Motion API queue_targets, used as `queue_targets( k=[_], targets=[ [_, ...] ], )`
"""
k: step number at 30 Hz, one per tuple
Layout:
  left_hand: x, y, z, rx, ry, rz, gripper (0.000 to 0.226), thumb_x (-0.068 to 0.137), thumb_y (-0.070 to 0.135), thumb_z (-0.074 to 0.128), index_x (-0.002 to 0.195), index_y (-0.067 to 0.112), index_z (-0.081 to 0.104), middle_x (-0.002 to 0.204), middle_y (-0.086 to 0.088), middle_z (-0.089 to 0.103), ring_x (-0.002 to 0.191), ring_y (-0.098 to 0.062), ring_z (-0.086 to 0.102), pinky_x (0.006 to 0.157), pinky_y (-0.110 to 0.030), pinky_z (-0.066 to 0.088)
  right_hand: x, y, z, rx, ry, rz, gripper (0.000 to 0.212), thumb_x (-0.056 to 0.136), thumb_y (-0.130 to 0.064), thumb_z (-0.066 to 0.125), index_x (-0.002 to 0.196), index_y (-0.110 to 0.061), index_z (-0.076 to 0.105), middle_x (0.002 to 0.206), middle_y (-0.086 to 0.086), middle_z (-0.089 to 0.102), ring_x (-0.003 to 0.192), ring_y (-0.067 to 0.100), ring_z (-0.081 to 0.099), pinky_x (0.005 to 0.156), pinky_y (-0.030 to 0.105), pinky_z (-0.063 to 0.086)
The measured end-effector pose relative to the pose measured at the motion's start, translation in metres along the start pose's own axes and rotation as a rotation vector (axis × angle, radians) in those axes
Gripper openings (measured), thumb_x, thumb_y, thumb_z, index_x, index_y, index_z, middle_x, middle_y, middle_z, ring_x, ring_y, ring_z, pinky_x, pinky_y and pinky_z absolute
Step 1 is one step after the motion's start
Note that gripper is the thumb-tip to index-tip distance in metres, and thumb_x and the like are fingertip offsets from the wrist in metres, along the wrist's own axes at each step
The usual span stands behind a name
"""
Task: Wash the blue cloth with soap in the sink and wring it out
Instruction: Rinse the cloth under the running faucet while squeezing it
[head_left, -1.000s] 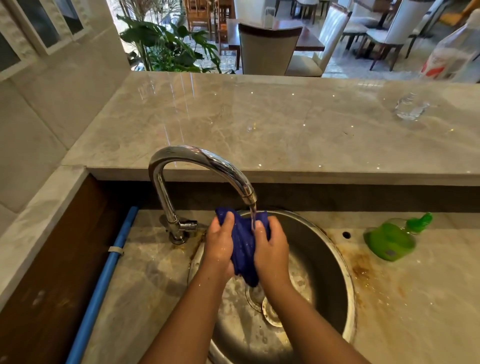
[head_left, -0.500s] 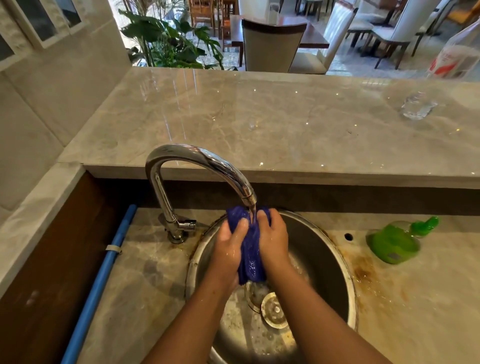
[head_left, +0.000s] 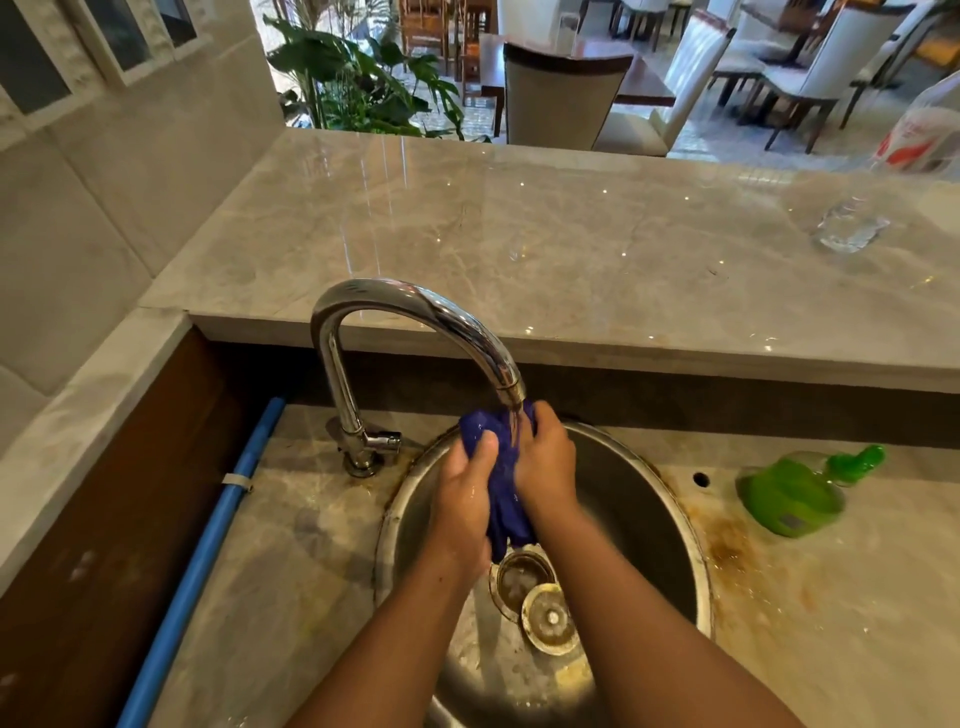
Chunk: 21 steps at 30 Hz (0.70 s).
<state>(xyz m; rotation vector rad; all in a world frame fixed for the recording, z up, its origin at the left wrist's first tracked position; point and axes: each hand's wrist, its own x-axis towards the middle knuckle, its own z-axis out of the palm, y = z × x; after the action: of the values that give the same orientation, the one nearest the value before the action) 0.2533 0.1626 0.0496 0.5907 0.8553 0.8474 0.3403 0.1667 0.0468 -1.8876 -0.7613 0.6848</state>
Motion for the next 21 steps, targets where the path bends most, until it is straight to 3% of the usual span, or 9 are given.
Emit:
queue_targets(
  k=[2,5,8,11,13,15,17,21],
  targets=[
    [-0.002,0.005,0.001,0.057,-0.013,0.040,0.024,0.102,0.014,0.050,0.125,0.011,0.059,0.115,-0.013,0.074,0.105,-0.028,0.072,0.085,-0.041,0.059,-0.006,0.005,-0.004,0.105,0.005,0.044,0.018,0.104,-0.022,0.046,0.092,-0.013,0.055,0.081,-0.001,0.061,0.073,0.010,0.059,0.067,0.025,0.044],
    [0.007,0.017,-0.003,0.157,0.057,0.102,0.017,0.102,0.015,0.052,0.116,0.010,0.060,0.109,-0.016,0.070,0.100,-0.033,0.068,0.094,-0.052,0.054,-0.044,0.008,-0.007,0.146,0.107,-0.059,0.016,0.104,-0.018,0.047,0.091,-0.015,0.056,0.078,-0.003,0.061,0.064,-0.001,0.057,0.058,0.012,0.043],
    [0.013,0.015,-0.003,0.225,0.088,0.104,0.015,0.103,0.019,0.049,0.109,0.015,0.062,0.099,-0.013,0.071,0.091,-0.029,0.068,0.085,-0.040,0.057,-0.076,0.000,0.000,0.121,0.115,-0.214,0.013,0.103,-0.020,0.048,0.095,-0.021,0.058,0.082,-0.008,0.064,0.069,0.004,0.060,0.059,0.017,0.047],
    [0.006,0.005,0.001,0.104,0.076,0.014,0.021,0.105,0.018,0.043,0.101,0.014,0.063,0.083,-0.006,0.070,0.081,-0.021,0.066,0.074,-0.030,0.053,-0.062,-0.007,0.008,-0.149,0.154,-0.396,0.016,0.103,-0.025,0.045,0.103,-0.019,0.060,0.085,-0.012,0.061,0.070,0.005,0.057,0.059,0.012,0.042],
    [0.000,0.001,0.000,0.040,0.027,-0.028,0.022,0.105,0.022,0.046,0.111,0.015,0.065,0.093,-0.007,0.077,0.087,-0.022,0.073,0.079,-0.034,0.055,-0.039,-0.004,0.006,-0.194,0.129,-0.335,0.019,0.104,-0.029,0.042,0.097,-0.019,0.056,0.080,-0.009,0.060,0.067,0.009,0.057,0.058,0.016,0.043],
    [-0.004,0.000,-0.002,-0.009,-0.015,-0.037,0.024,0.104,0.019,0.046,0.121,0.016,0.064,0.106,-0.008,0.078,0.097,-0.023,0.074,0.084,-0.038,0.056,-0.014,0.006,-0.001,-0.155,0.052,-0.149,0.022,0.104,-0.031,0.041,0.091,-0.018,0.053,0.079,-0.001,0.063,0.071,0.016,0.061,0.066,0.038,0.053],
    [-0.006,0.001,-0.003,-0.041,-0.050,-0.051,0.025,0.104,0.014,0.047,0.124,0.015,0.062,0.106,-0.008,0.078,0.096,-0.023,0.075,0.081,-0.037,0.059,-0.002,0.015,-0.006,-0.094,-0.001,0.002,0.021,0.104,-0.030,0.044,0.092,-0.017,0.055,0.084,0.003,0.064,0.076,0.019,0.063,0.075,0.048,0.053],
    [0.002,0.012,-0.002,-0.057,0.013,-0.039,0.028,0.103,0.019,0.050,0.131,0.019,0.056,0.115,-0.010,0.074,0.098,-0.026,0.074,0.076,-0.039,0.061,-0.024,0.010,-0.011,0.087,0.092,0.024,0.020,0.105,-0.021,0.043,0.095,-0.014,0.059,0.079,-0.005,0.061,0.069,0.004,0.058,0.061,0.025,0.043]
  ],
)
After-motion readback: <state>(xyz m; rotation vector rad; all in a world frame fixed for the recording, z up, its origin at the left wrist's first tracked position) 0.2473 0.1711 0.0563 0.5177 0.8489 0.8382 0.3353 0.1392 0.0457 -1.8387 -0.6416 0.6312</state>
